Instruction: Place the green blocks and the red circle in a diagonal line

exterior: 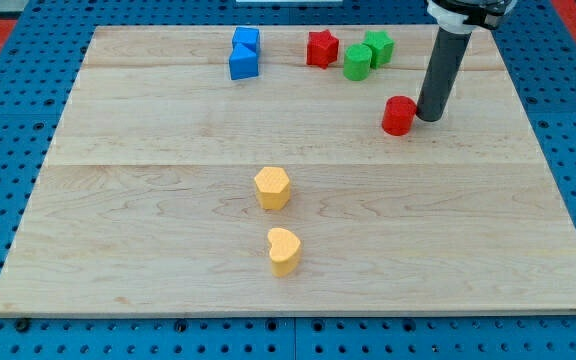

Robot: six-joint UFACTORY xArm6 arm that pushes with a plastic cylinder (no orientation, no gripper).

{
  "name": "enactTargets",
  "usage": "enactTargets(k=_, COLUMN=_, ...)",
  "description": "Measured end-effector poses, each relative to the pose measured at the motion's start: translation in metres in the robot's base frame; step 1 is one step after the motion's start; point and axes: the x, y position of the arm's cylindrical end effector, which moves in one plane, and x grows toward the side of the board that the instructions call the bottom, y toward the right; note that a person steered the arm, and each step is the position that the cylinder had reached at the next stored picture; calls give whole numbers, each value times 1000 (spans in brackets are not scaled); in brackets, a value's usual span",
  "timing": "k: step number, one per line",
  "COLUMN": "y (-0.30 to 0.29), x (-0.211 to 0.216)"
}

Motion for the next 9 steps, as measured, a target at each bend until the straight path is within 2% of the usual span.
enactTargets(k=1, y=-25, x=-38)
enactTargets(k=2, y=-47, x=13)
enactTargets(k=3, y=-5, x=90)
enactTargets(k=4, y=15, x=137)
enactTargets(k=5, y=20, x=138)
enactTargets(k=6, y=22, x=184)
enactTargets(k=7, y=3, x=142)
enactTargets(k=9, y=-126, x=34)
